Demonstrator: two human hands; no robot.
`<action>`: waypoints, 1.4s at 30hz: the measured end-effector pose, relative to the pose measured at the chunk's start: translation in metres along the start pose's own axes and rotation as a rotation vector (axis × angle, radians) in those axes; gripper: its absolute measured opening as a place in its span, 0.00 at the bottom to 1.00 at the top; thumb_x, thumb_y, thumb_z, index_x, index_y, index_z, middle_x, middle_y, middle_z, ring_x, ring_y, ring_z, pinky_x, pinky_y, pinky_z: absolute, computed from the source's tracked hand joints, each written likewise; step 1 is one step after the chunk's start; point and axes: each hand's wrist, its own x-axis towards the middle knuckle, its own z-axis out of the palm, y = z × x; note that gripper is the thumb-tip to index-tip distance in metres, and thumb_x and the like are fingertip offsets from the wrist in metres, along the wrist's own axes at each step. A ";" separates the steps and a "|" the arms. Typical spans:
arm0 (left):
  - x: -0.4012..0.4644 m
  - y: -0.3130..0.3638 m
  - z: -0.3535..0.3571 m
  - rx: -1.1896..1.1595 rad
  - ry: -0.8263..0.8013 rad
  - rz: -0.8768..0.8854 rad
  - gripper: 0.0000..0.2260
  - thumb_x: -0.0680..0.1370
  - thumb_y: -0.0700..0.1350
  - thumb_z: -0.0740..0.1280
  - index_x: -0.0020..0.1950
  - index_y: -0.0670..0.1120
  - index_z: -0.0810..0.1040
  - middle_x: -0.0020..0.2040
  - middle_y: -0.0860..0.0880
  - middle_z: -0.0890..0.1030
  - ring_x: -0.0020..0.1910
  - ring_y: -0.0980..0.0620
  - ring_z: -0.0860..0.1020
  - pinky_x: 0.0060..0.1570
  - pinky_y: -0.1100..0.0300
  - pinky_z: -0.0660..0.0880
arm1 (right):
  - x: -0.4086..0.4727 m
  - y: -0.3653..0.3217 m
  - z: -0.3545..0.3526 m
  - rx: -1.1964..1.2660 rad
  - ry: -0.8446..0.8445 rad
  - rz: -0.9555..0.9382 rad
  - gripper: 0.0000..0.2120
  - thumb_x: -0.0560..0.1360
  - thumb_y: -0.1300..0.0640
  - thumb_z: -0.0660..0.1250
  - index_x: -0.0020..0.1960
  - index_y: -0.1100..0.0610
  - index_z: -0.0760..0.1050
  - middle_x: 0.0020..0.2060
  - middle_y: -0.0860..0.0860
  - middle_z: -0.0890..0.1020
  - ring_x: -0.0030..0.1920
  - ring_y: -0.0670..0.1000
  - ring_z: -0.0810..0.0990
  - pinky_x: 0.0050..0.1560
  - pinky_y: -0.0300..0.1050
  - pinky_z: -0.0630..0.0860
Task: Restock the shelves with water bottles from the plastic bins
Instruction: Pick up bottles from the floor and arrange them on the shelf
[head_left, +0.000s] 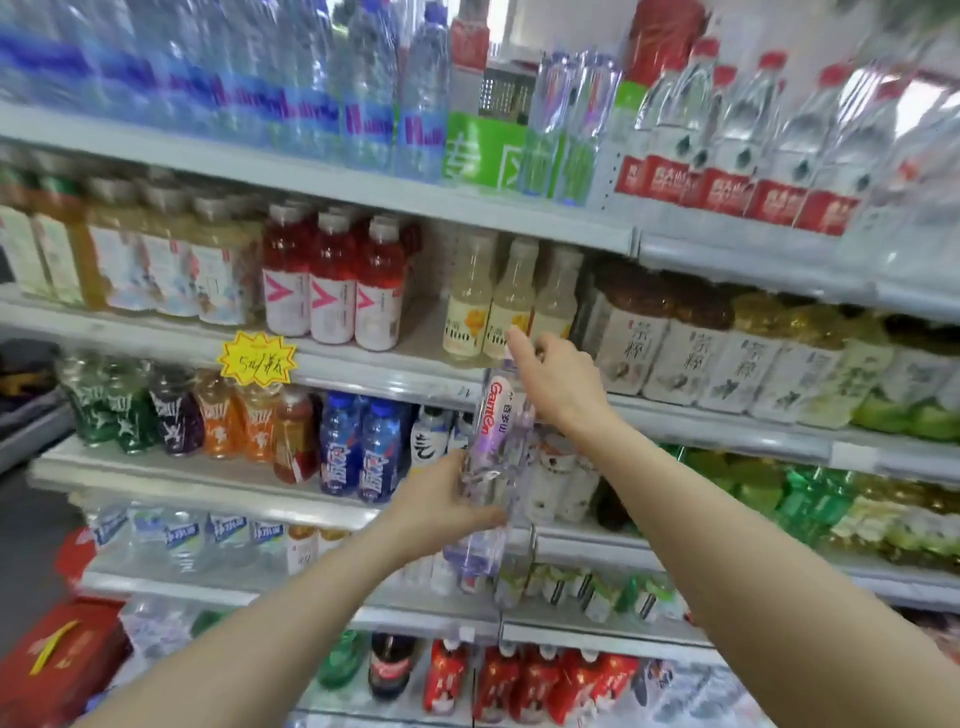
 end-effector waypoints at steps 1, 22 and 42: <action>0.008 0.011 -0.017 -0.001 0.020 0.022 0.23 0.68 0.58 0.75 0.58 0.54 0.73 0.51 0.56 0.80 0.49 0.55 0.79 0.47 0.60 0.74 | 0.011 -0.012 -0.017 0.007 0.027 -0.033 0.24 0.78 0.34 0.50 0.47 0.52 0.73 0.45 0.53 0.80 0.48 0.58 0.78 0.48 0.52 0.73; 0.298 0.202 -0.197 -0.035 0.450 0.227 0.19 0.69 0.51 0.77 0.56 0.52 0.73 0.42 0.51 0.78 0.41 0.52 0.78 0.43 0.55 0.81 | 0.327 -0.060 -0.208 -0.418 0.317 -0.349 0.24 0.78 0.69 0.56 0.74 0.60 0.64 0.68 0.61 0.71 0.65 0.61 0.72 0.64 0.50 0.71; 0.443 0.180 -0.202 0.122 0.394 0.056 0.40 0.70 0.57 0.75 0.75 0.47 0.61 0.70 0.47 0.72 0.65 0.47 0.72 0.59 0.58 0.69 | 0.475 -0.063 -0.169 -0.494 0.159 -0.230 0.29 0.79 0.66 0.56 0.78 0.63 0.51 0.75 0.65 0.58 0.66 0.63 0.71 0.60 0.52 0.71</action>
